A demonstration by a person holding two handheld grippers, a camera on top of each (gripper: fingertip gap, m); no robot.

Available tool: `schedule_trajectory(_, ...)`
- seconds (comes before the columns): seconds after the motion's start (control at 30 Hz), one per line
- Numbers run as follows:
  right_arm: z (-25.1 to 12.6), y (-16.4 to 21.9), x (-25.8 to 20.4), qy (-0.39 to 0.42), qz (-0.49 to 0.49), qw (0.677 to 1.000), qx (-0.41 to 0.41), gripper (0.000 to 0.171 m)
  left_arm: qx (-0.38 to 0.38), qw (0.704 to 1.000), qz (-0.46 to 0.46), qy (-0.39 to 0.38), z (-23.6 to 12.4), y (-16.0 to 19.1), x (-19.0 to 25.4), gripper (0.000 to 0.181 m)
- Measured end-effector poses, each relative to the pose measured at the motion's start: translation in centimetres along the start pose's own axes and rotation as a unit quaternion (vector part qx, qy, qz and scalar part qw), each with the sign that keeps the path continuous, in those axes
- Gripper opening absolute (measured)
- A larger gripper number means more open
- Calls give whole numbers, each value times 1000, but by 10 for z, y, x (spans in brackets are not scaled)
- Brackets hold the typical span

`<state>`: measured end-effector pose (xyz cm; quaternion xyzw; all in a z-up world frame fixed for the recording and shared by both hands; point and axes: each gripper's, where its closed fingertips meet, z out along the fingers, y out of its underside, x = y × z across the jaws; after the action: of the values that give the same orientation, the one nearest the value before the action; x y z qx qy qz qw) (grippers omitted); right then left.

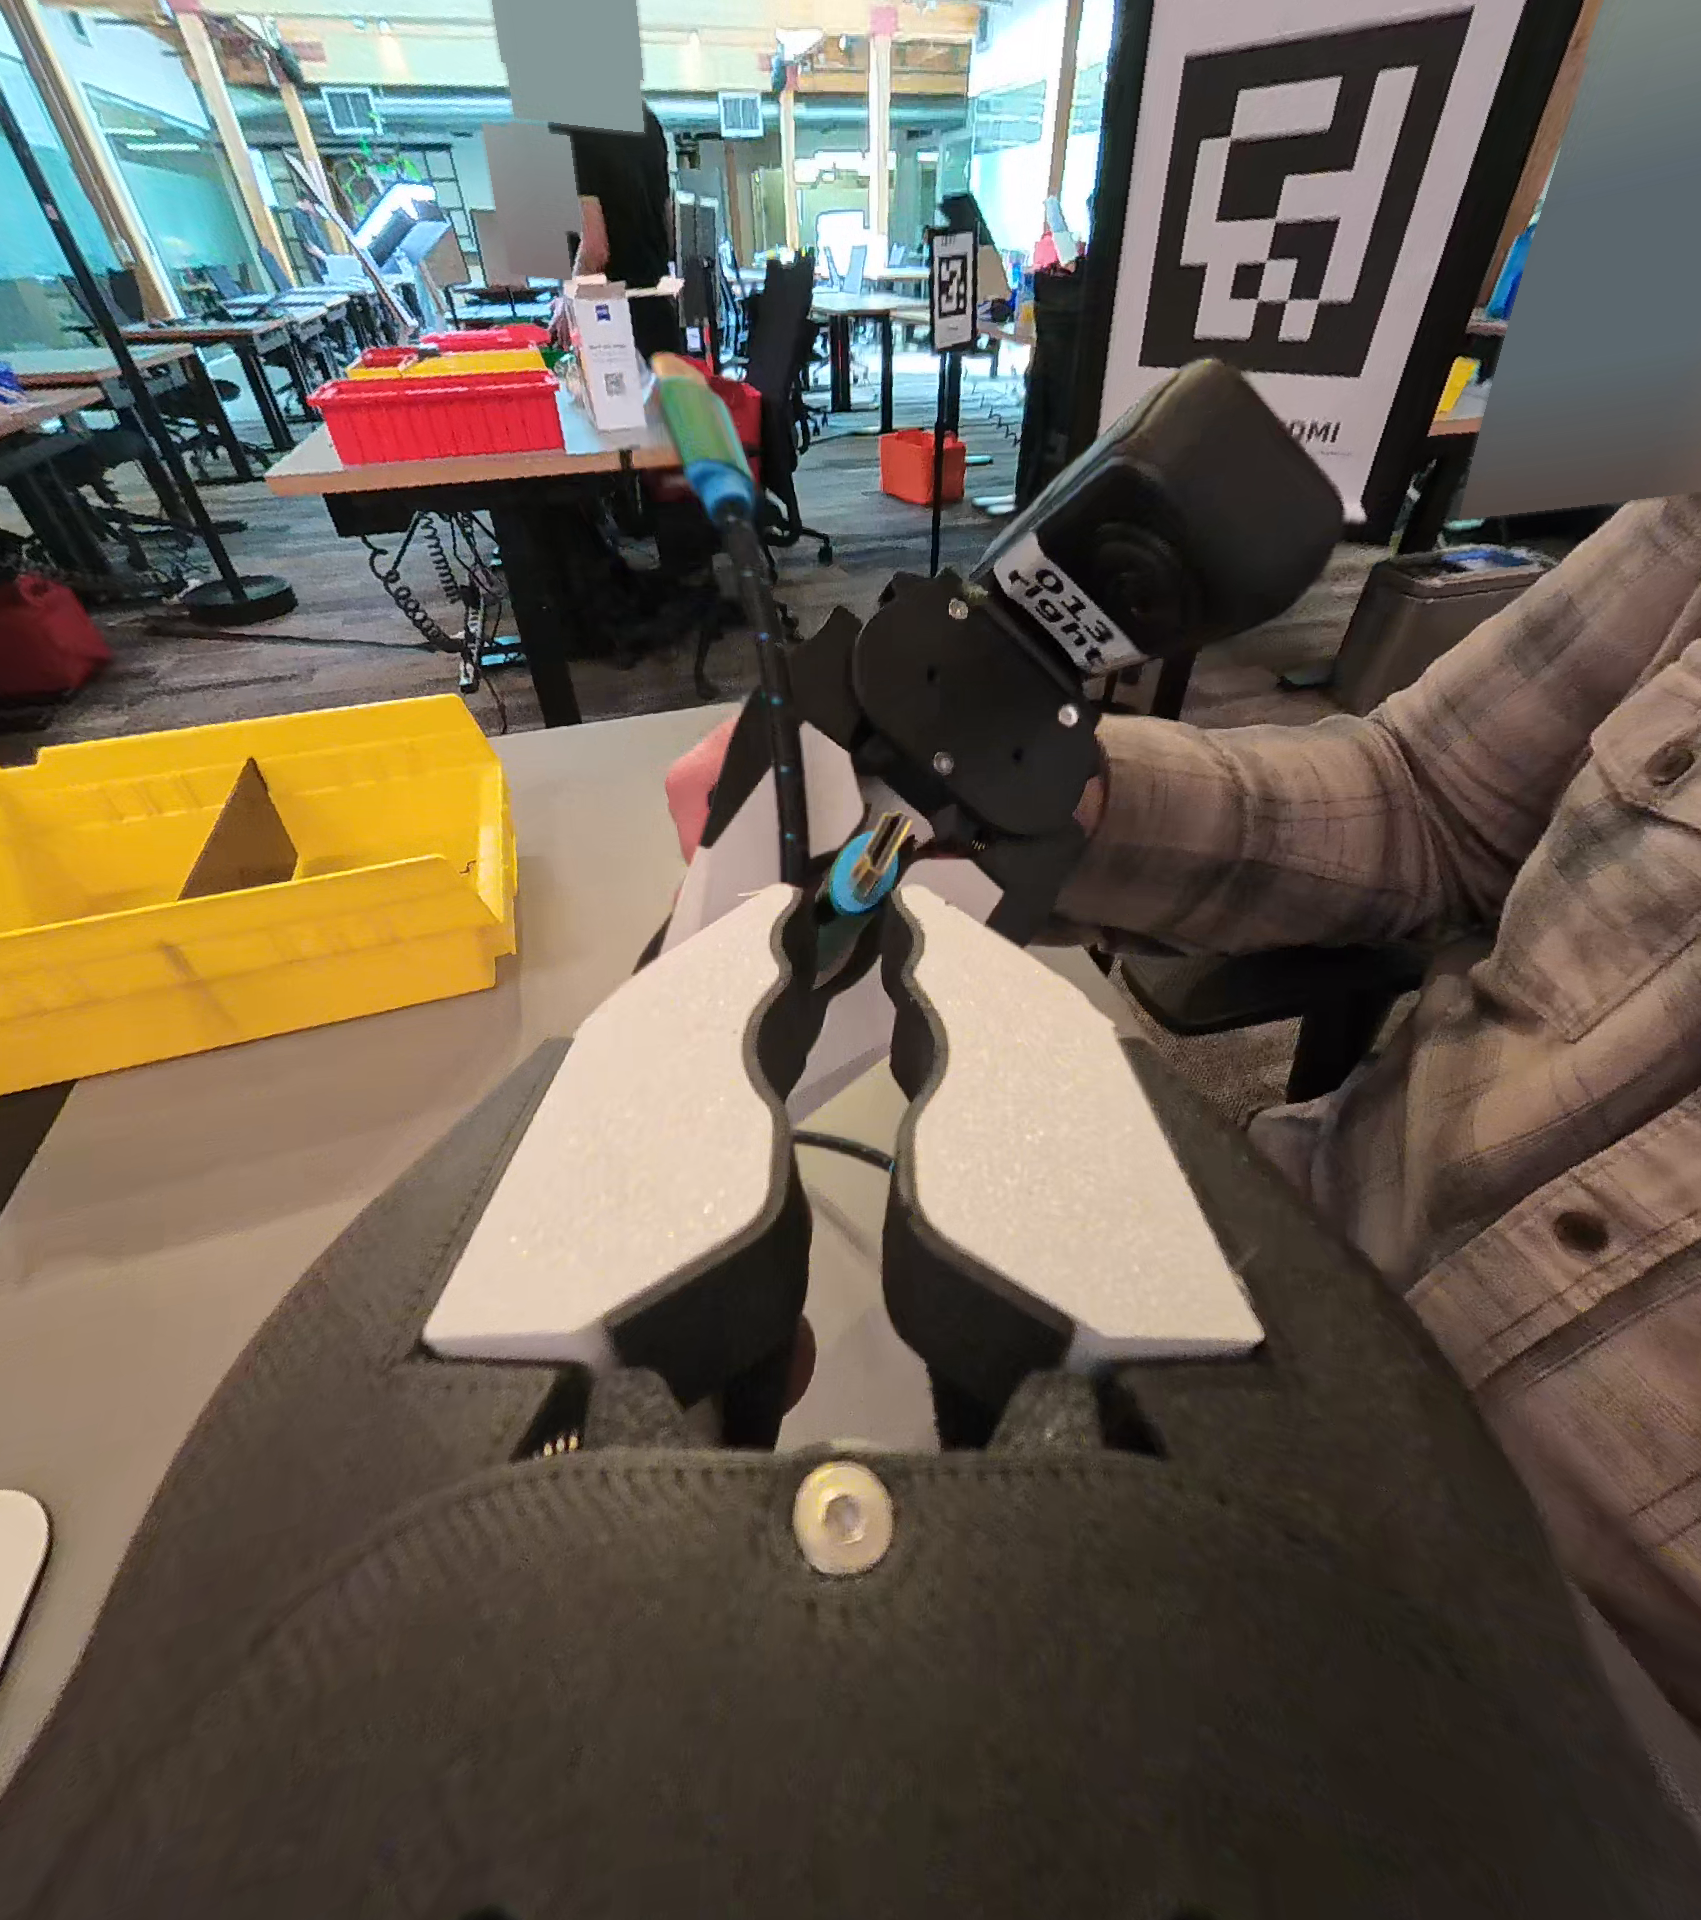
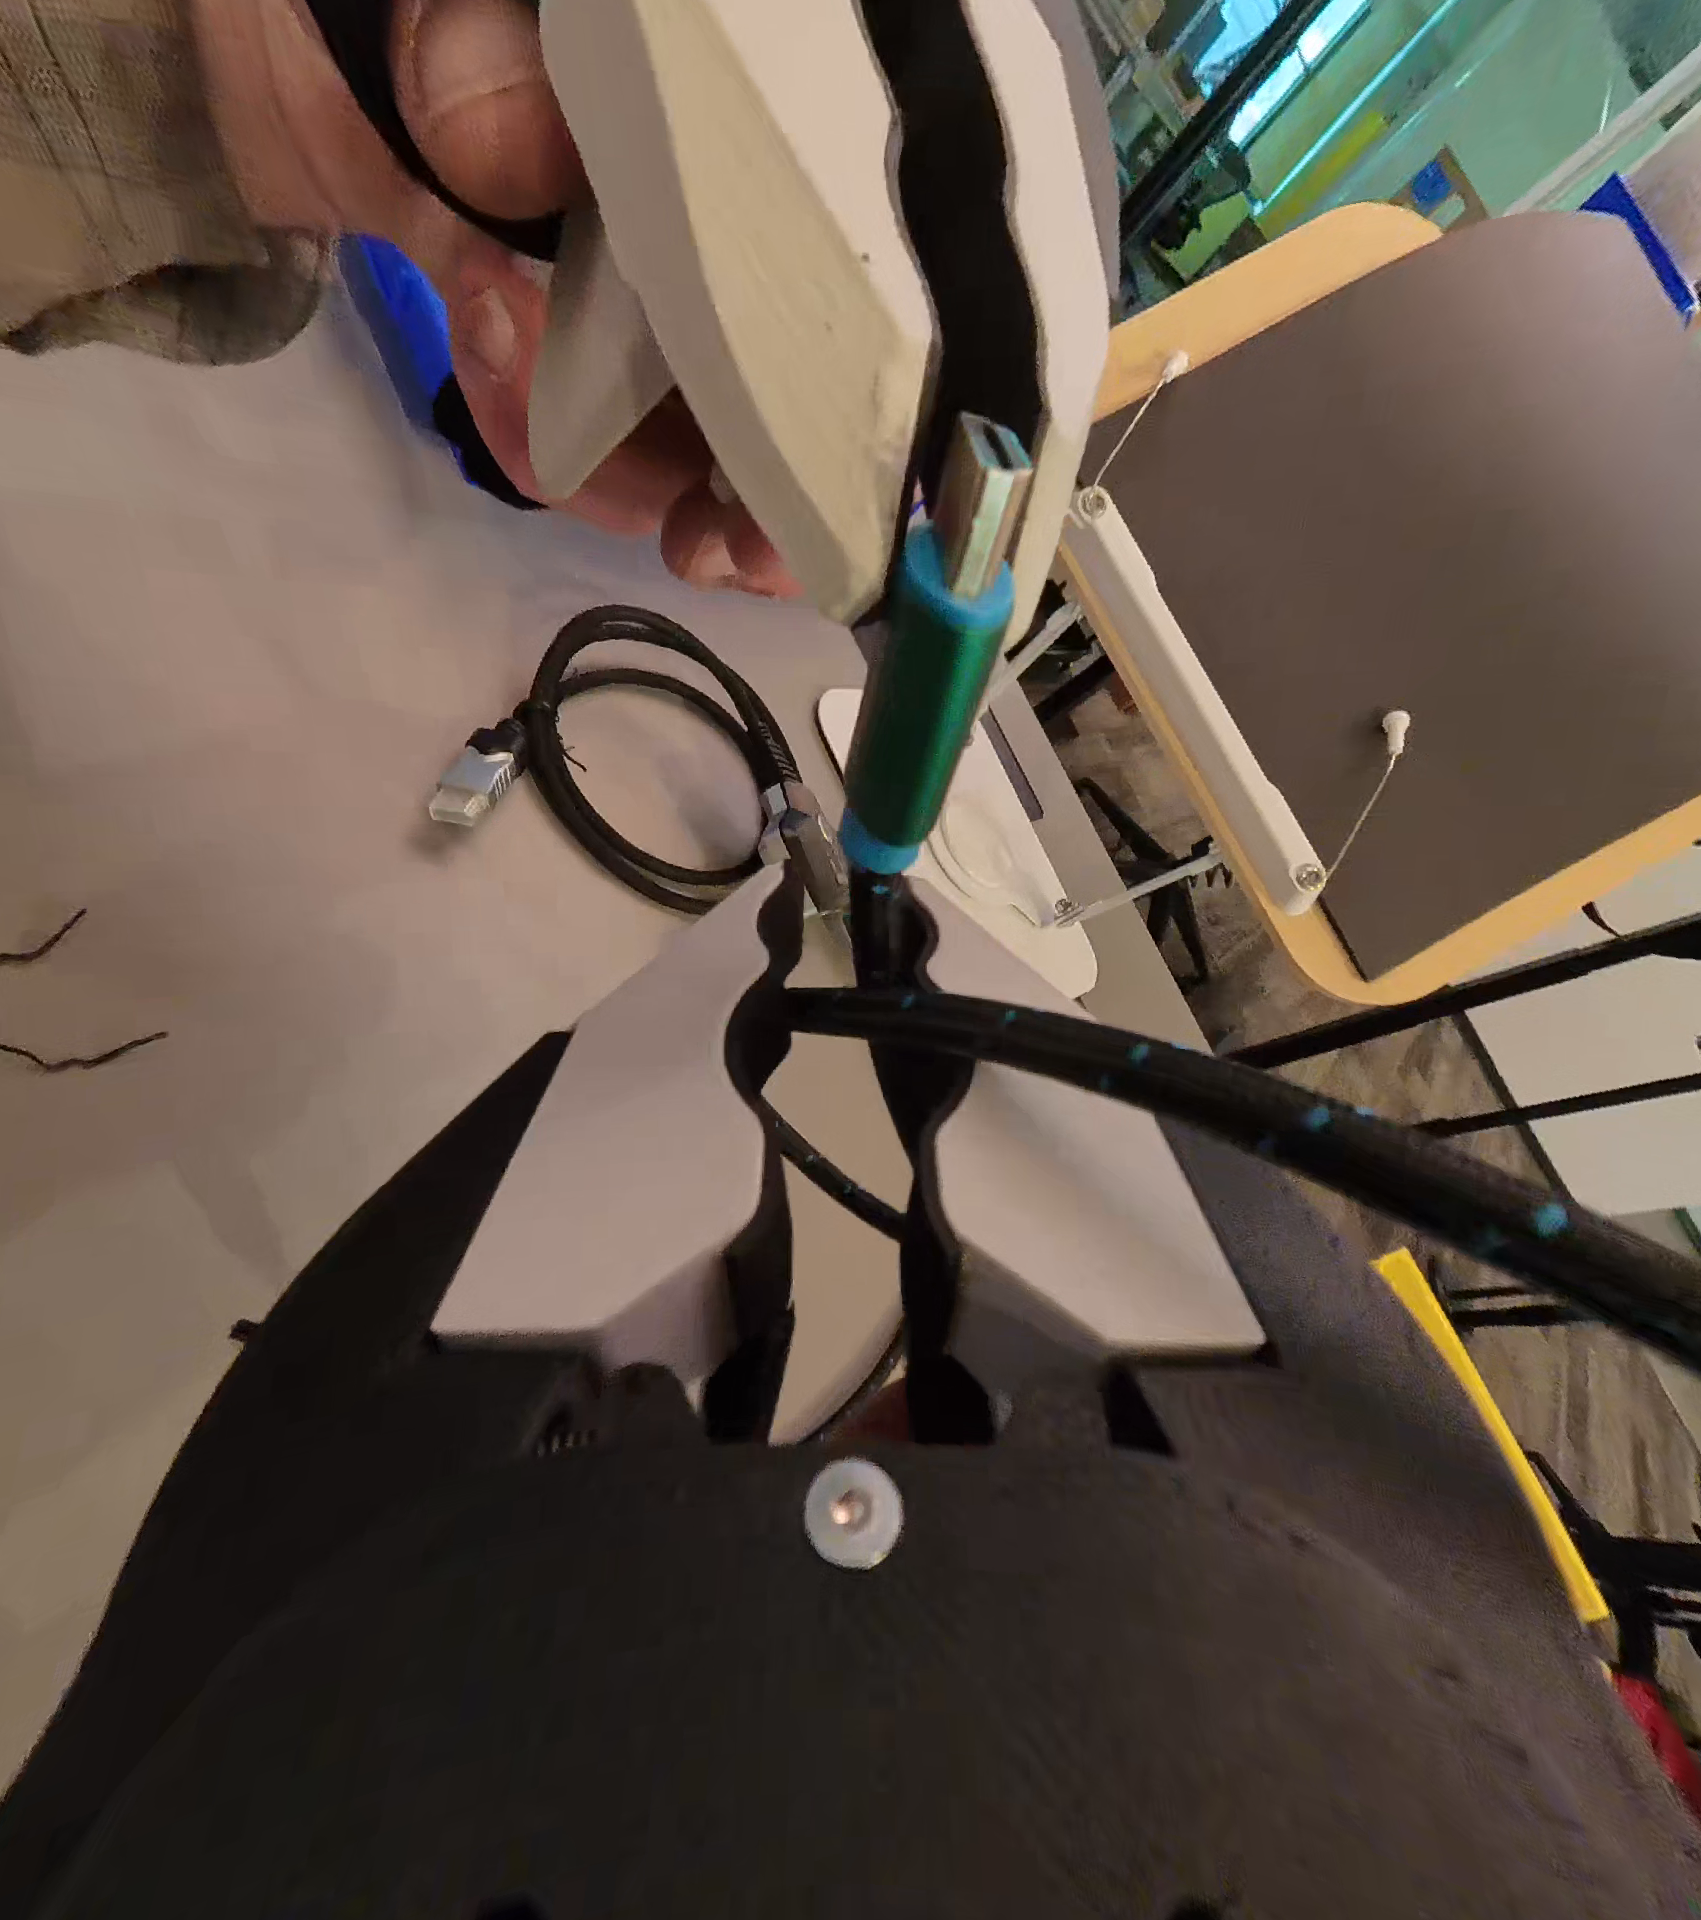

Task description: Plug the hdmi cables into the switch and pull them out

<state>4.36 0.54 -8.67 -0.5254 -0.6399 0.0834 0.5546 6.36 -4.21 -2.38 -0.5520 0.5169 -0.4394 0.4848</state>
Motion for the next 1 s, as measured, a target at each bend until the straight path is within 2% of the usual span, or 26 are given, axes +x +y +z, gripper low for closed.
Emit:
schedule_trajectory(0.07, -1, -2, -1, -1, 4, 1000, 8, 12, 4, 1000, -9, 2, 0, -1, 0, 11)
schedule_trajectory(0.13, 1, -2, 0, 1, 16, 1000, 9, 19, 1, 1000, -8, -7, 0, -1, -3, 11)
schedule_trajectory(0.17, 3, 0, 1, 10, 10, 1000, 1, 29, 1, 1000, -12, -14, 1, -1, -5, 11)
schedule_trajectory(0.27, 8, 15, 5, 43, -23, 997, -54, 76, 16, 1000, -16, -9, 1, -7, -3, 11)
schedule_trajectory(0.3, 10, 20, 5, 46, -22, 996, -71, 83, 11, 1000, -12, -12, 1, -8, -2, 11)
schedule_trajectory(0.37, 14, 23, 2, 45, -13, 996, -73, 89, 4, 1000, -1, -8, 5, -9, 4, 11)
schedule_trajectory(0.57, 18, 26, -8, 32, 15, 997, -69, 85, -5, 1000, -1, -1, 13, -10, 12, 11)
schedule_trajectory(0.63, 20, 28, -9, 31, 24, 996, -76, 95, 4, 1000, -7, 7, 14, -12, 13, 11)
schedule_trajectory(0.67, 22, 30, -11, 24, 32, 996, -79, 106, 16, 1000, -16, 14, 14, -16, 15, 10)
schedule_trajectory(0.7, 24, 30, -14, 21, 35, 996, -77, 105, 21, 999, -17, 17, 13, -19, 17, 10)
schedule_trajectory(0.83, 22, 19, -13, 22, 43, 998, -42, 62, 26, 999, -13, 16, 12, -24, 20, 9)
schedule_trajectory(0.9, 21, 19, -10, 29, 39, 998, -39, 35, 36, 999, -22, 12, 11, -27, 18, 6)
schedule_trajectory(0.93, 21, 22, -10, 35, 40, 998, -38, 13, 69, 996, -32, 40, 7, -37, 24, 0)
schedule_trajectory(0.97, 23, 27, -11, 34, 40, 998, -44, 6, 93, 993, -45, 57, 2, -46, 27, 0)
schedule_trajectory(1.0, 26, 33, -14, 31, 34, 998, -51, 6, 73, 996, -40, 26, 2, -42, 20, 0)
